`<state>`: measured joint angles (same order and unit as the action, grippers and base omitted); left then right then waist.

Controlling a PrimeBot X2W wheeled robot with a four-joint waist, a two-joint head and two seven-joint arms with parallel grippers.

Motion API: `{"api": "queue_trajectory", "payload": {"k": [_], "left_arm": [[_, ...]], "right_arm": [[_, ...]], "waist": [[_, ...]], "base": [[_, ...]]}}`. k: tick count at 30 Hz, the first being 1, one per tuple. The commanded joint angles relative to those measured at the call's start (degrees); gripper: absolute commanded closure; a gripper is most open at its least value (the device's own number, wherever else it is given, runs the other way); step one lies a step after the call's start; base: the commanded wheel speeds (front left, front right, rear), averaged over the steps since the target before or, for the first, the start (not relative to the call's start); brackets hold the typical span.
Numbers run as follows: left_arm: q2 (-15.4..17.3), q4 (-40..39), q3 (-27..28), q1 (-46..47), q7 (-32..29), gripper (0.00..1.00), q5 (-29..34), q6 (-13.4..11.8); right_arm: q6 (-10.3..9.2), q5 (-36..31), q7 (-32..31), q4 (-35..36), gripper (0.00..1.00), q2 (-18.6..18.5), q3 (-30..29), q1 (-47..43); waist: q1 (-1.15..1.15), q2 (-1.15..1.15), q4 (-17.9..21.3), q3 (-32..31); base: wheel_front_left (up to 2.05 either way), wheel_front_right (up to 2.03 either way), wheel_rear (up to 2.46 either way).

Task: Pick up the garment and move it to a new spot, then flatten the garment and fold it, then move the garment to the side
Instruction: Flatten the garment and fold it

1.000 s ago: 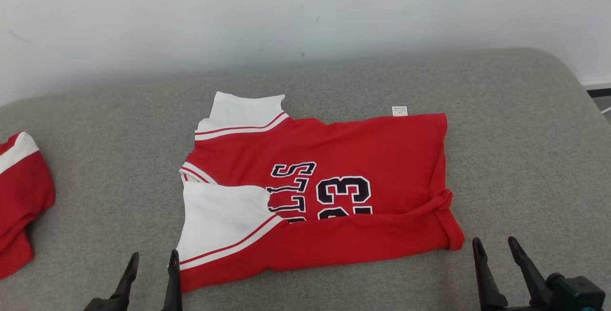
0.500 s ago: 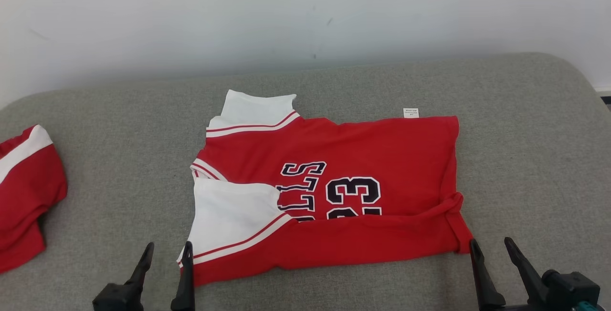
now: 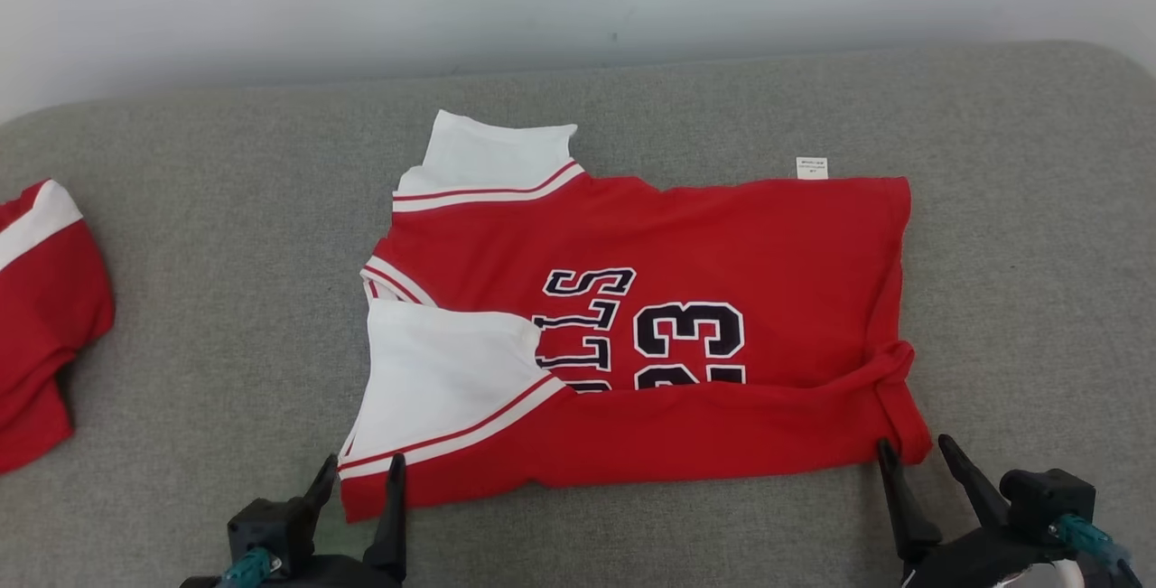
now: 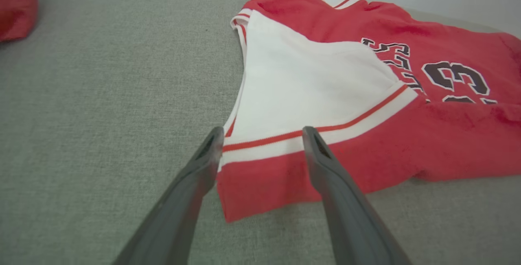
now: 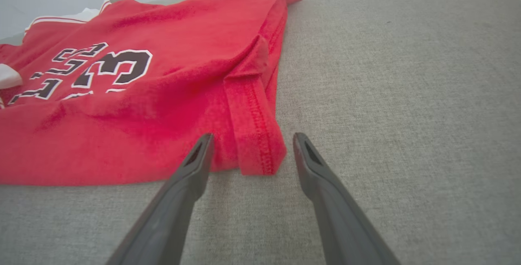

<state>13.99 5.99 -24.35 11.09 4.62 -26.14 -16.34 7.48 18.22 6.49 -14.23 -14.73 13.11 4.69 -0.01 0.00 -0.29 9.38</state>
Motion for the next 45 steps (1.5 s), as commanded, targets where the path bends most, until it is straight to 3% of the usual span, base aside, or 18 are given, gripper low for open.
{"api": "queue_trajectory", "payload": {"k": [1, 5, 12, 13, 14, 15, 16, 24, 34, 45], "left_arm": [[-0.03, 0.48, 0.34, 0.61, -0.02, 0.00, -0.53, -0.42], [-0.29, 1.05, 0.70, 0.48, -1.36, 0.00, -2.08, -0.42], [-1.59, 1.27, 0.15, 0.27, -4.50, 0.00, -5.64, 1.72], [-1.99, 1.17, 0.36, 0.18, -4.61, 0.54, -6.56, 2.13], [-2.15, 1.20, 0.32, 0.15, -4.86, 0.72, -6.94, 2.48], [-2.10, 1.34, 0.27, 0.17, -5.09, 1.00, -7.22, 2.66], [-2.11, 1.39, 0.19, 0.19, -5.28, 1.00, -7.66, 3.01], [-1.02, -1.43, 0.46, -1.92, -5.06, 1.00, -9.08, 4.04], [1.15, -9.56, -1.30, -9.87, -7.15, 1.00, -8.67, 1.98], [1.47, -14.49, -2.74, -13.99, -8.52, 1.00, -9.14, 0.59]], "right_arm": [[0.03, 0.73, 0.93, -1.60, 0.00, -0.49, 0.45, 1.29], [0.03, 1.59, 2.43, -5.58, 0.00, -0.62, 1.33, 3.55], [0.00, 2.86, 3.69, -10.99, 0.00, -0.34, 2.56, 6.28], [0.00, 3.01, 3.88, -11.57, 0.00, -0.25, 2.76, 6.62], [0.00, 3.33, 3.88, -12.06, 0.47, -0.07, 3.06, 6.81], [0.00, 3.68, 3.77, -12.48, 0.76, 0.08, 3.34, 6.86], [0.00, 4.09, 3.78, -12.88, 1.00, 0.13, 3.55, 6.89], [-0.02, 6.97, 4.00, -12.03, 1.00, -1.58, 4.18, 4.65], [-0.02, 8.36, 0.21, -4.84, 1.00, -4.51, 1.74, -3.24], [-0.02, 7.97, -7.14, 6.10, 1.00, -1.63, -4.54, -12.42]], "waist": [[0.01, 0.00, -0.67, 1.73], [0.01, 0.00, -0.77, 2.84], [0.01, 0.00, -0.73, 3.67], [0.01, 0.00, -0.73, 3.70], [0.01, 0.00, -0.74, 3.68], [0.01, 0.00, -0.75, 3.64], [0.01, 0.00, -0.76, 3.58], [0.01, 0.00, -1.14, 2.51], [0.01, 0.00, -2.66, 1.02], [0.01, 0.00, -3.87, 0.52]], "base": [[0.00, 0.00, 0.00], [0.00, 0.00, 0.00], [0.00, 0.00, 0.00], [0.00, 0.00, 0.00], [0.00, 0.00, 0.00], [0.00, 0.00, 0.00], [0.00, 0.00, 0.00], [0.00, 0.00, 0.00], [0.00, 0.00, 0.00], [0.00, 0.00, 0.00]]}}
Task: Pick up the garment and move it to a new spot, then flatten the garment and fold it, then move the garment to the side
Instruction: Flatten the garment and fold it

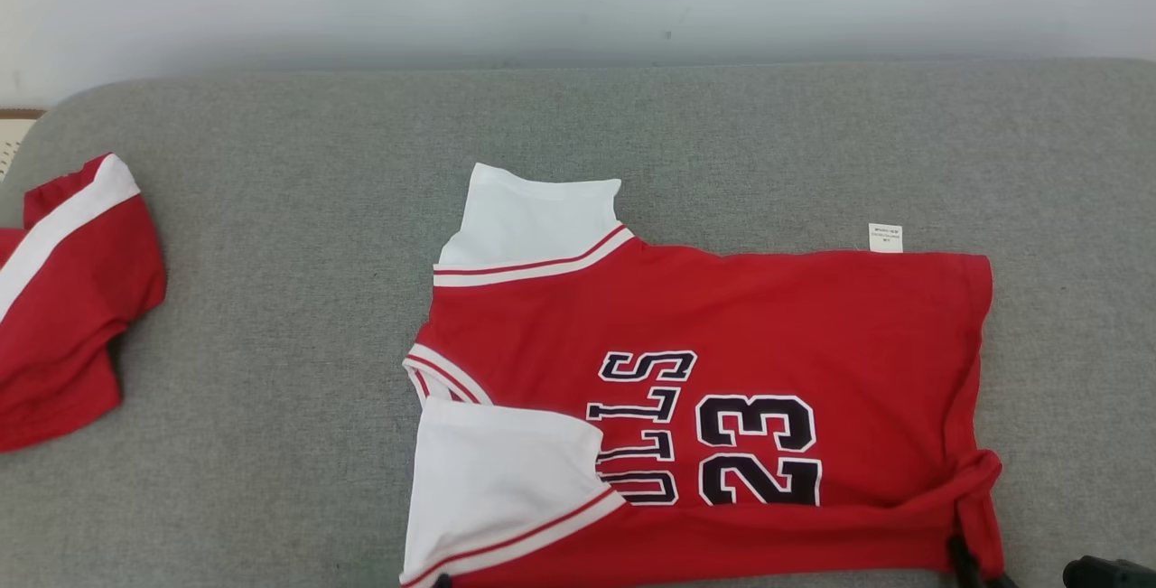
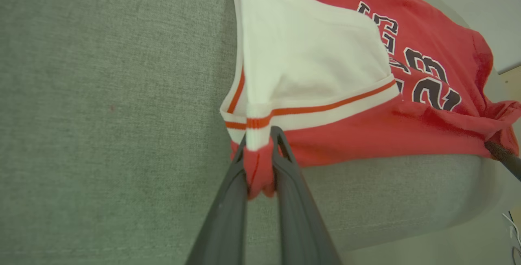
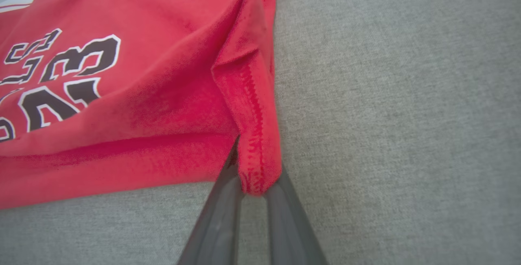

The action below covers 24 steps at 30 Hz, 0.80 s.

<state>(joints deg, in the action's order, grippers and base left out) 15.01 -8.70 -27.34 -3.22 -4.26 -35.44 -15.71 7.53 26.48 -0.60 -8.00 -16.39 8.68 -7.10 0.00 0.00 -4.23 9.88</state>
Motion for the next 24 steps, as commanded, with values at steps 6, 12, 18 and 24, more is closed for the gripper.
{"api": "queue_trajectory", "payload": {"k": [6, 12, 18, 24], "left_arm": [[-0.08, 2.71, 0.37, 2.68, 1.07, 0.00, 0.69, 0.32], [0.40, 2.97, 2.07, 3.72, 4.40, 0.00, 2.55, -1.22], [1.61, 1.11, 4.12, 5.53, 7.88, 0.00, 5.39, -2.97], [3.90, -0.50, 5.47, 12.08, 8.40, 0.00, 8.36, -2.67]], "right_arm": [[-0.06, -1.39, -1.74, 3.63, 0.00, 1.64, -2.20, -1.44], [-0.06, -1.91, -1.07, 6.37, 0.00, 2.80, -4.37, -1.77], [-0.06, -2.39, -0.09, 9.07, 0.00, 3.00, -6.99, -0.97], [-0.06, -3.70, 1.42, 11.22, 0.00, 3.33, -9.59, 2.86]], "waist": [[0.00, 0.00, 1.25, 0.16], [0.00, 0.00, 2.14, 0.12], [0.00, 0.00, 2.68, -0.26], [0.00, 0.00, 3.37, 0.50]], "base": [[0.00, 0.00, 0.00], [0.00, 0.00, 0.00], [0.00, 0.00, 0.00], [0.00, 0.00, 0.00]]}}
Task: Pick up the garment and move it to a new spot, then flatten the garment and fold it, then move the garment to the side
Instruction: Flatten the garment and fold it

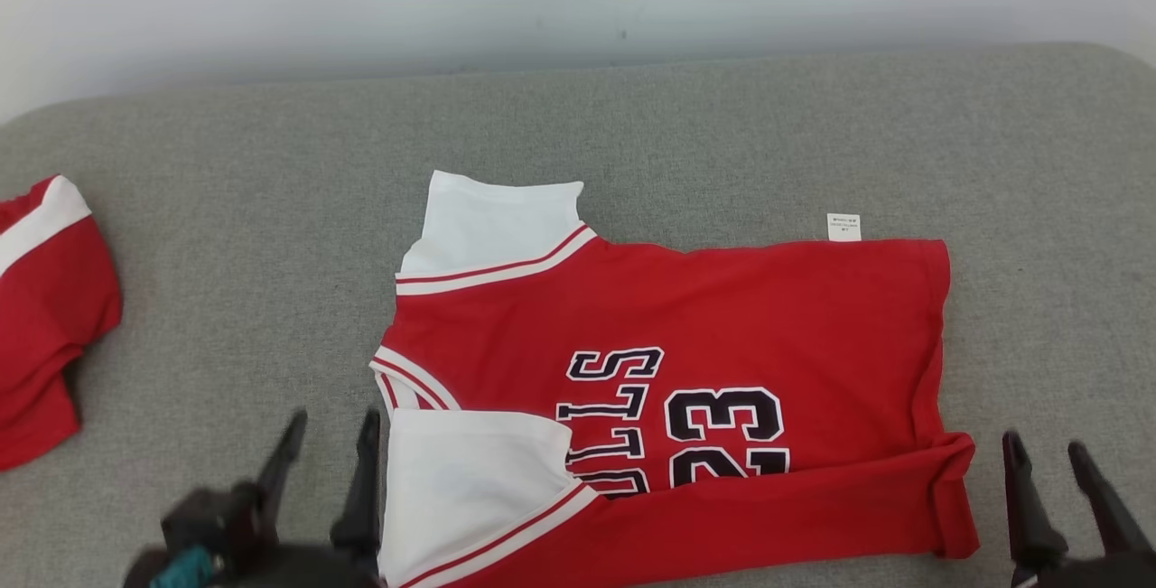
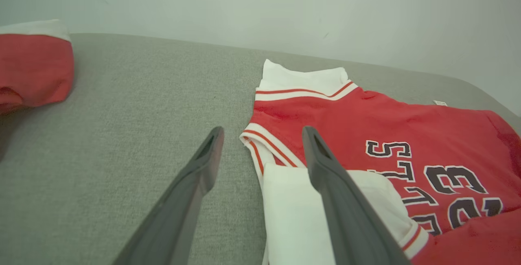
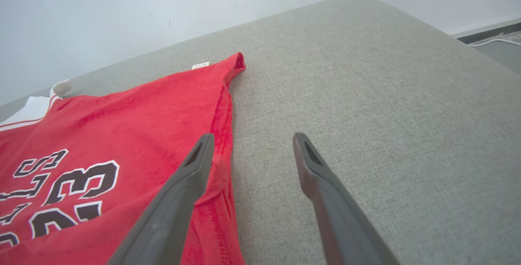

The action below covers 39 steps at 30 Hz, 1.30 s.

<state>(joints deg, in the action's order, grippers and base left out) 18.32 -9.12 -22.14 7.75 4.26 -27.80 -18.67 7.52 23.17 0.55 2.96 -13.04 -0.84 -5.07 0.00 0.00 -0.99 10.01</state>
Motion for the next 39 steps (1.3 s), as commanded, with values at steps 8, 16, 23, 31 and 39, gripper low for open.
{"api": "queue_trajectory", "payload": {"k": [8, 16, 23, 31, 39], "left_arm": [[2.31, 4.47, -0.71, 17.43, -4.82, 0.00, 0.94, 6.16], [1.39, 20.42, -3.24, 36.80, -13.53, 0.00, -1.99, 15.22], [-0.50, 34.27, -5.14, 48.49, -19.74, 0.00, -3.89, 20.83], [-1.82, 45.57, -5.92, 56.19, -23.40, 0.00, -5.63, 23.47], [-2.69, 52.96, -6.85, 59.35, -24.49, 0.00, -7.33, 24.93]], "right_arm": [[-0.05, -1.00, 1.07, 0.26, 0.00, -1.23, 0.41, 7.46], [-0.05, 0.68, 1.61, -4.32, 0.00, -4.92, 4.31, 18.15], [-0.05, 3.37, 1.84, -12.84, 0.00, -9.51, 10.38, 29.44], [-0.05, 8.66, 1.20, -21.94, 0.00, -12.92, 18.91, 39.49], [-0.05, 14.75, 0.85, -28.77, 0.00, -14.41, 27.42, 46.18]], "waist": [[0.00, 0.00, 0.34, 3.54], [0.00, 0.00, 3.41, 8.27], [0.00, 0.00, 4.40, 12.63], [0.00, 0.00, 5.25, 16.22], [0.00, 0.00, 5.70, 17.80]], "base": [[0.00, 0.00, 0.00], [0.00, 0.00, 0.00], [0.00, 0.00, 0.00], [0.00, 0.00, 0.00], [0.00, 0.00, 0.00]]}}
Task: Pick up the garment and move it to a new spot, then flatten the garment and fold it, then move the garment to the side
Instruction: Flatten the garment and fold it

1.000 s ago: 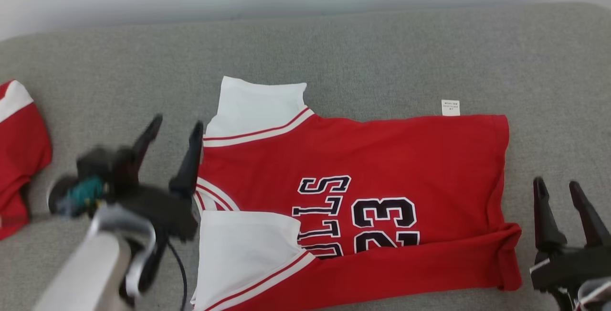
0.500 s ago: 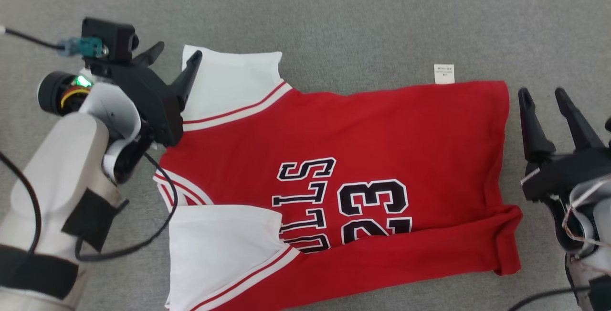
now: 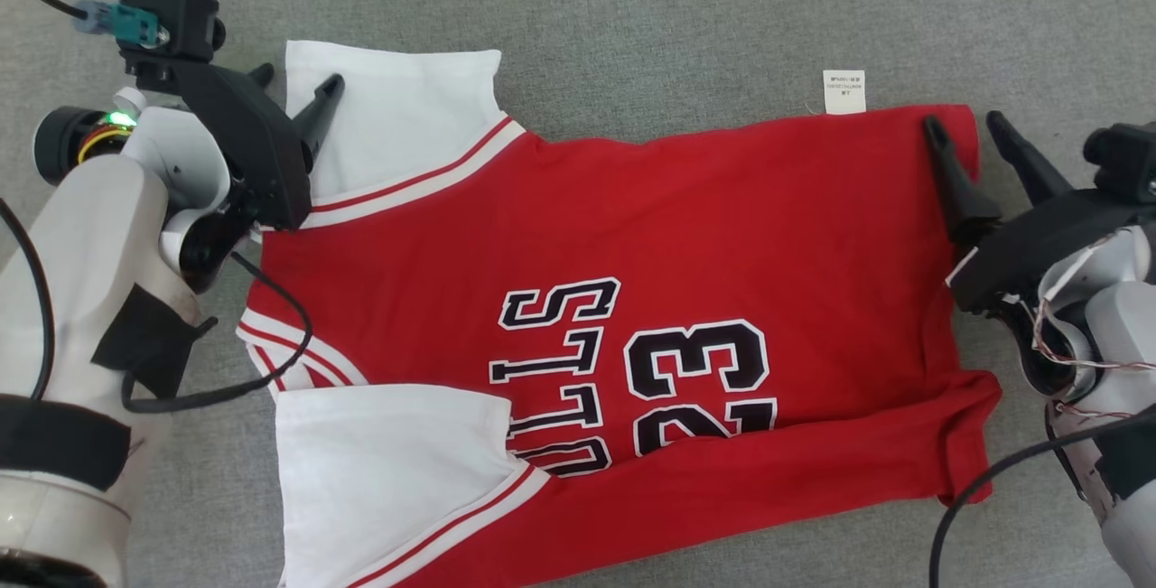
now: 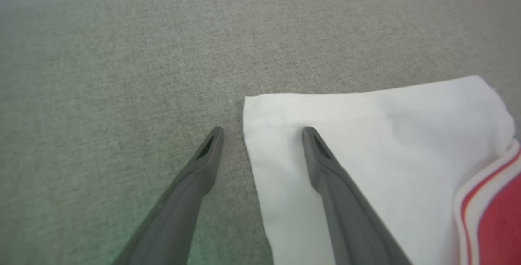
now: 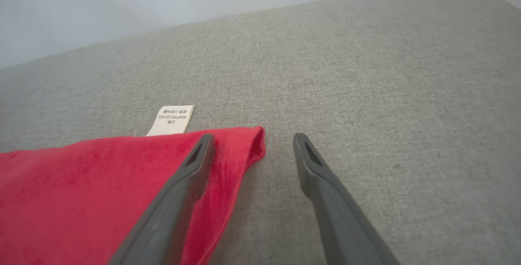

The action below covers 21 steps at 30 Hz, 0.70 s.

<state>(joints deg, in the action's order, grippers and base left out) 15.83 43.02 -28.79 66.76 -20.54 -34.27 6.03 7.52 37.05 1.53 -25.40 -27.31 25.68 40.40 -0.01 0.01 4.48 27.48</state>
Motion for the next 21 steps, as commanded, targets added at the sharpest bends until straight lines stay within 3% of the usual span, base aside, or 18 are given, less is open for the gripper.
{"api": "queue_trajectory", "payload": {"k": [1, 2, 3, 4, 5, 6, 12, 21], "left_arm": [[-0.39, 1.34, -0.28, 0.56, 0.30, 0.00, -1.14, 0.39], [-0.72, 1.89, -0.33, 0.73, 0.16, 0.00, -1.38, 0.45], [-0.96, 2.21, -0.38, 1.02, 0.52, 0.00, -1.52, 0.65], [-1.29, 2.49, -0.47, 1.21, 0.88, 0.25, -1.95, 0.84], [-1.53, 2.77, -0.59, 1.29, 1.16, 0.71, -2.32, 0.99], [-1.65, 3.00, -0.79, 1.36, 1.31, 1.00, -2.57, 1.02], [-1.77, 2.71, -0.92, 1.39, 3.22, 1.00, -4.59, 1.27], [0.11, -3.93, -1.91, -1.94, 7.48, 1.00, -7.67, 1.42]], "right_arm": [[-0.05, 1.47, -0.21, -1.08, 0.00, -0.41, 1.77, 1.40], [-0.05, 2.07, -0.05, -1.56, 0.00, -0.69, 2.59, 2.15], [-0.05, 2.78, 0.20, -2.14, 0.40, -0.82, 3.44, 2.75], [-0.05, 3.36, 0.53, -2.69, 0.64, -0.90, 4.14, 3.21], [-0.05, 3.82, 0.83, -3.12, 1.00, -1.05, 4.93, 3.63], [-0.05, 4.20, 1.23, -3.70, 1.00, -1.30, 5.54, 3.97], [-0.05, 6.59, 3.84, -4.38, 1.00, -2.43, 8.42, 4.89], [-0.05, 5.06, 8.83, -0.35, 1.00, -8.22, 13.41, 2.41]], "waist": [[0.01, -0.01, 0.23, 0.45], [0.01, -0.01, 0.22, 0.54], [0.01, -0.01, 0.19, 0.59], [0.01, -0.01, 0.15, 0.57], [0.01, -0.01, 0.10, 0.48], [0.01, -0.01, 0.02, 0.33], [0.01, -0.01, -0.41, -0.69], [0.01, -0.01, -2.15, -3.36]], "base": [[0.00, 0.00, 0.00], [0.00, 0.00, 0.00], [0.00, 0.00, 0.00], [0.00, 0.00, 0.00], [0.00, 0.00, 0.00], [0.00, 0.00, 0.00], [0.00, 0.00, 0.00], [0.00, 0.00, 0.00]]}}
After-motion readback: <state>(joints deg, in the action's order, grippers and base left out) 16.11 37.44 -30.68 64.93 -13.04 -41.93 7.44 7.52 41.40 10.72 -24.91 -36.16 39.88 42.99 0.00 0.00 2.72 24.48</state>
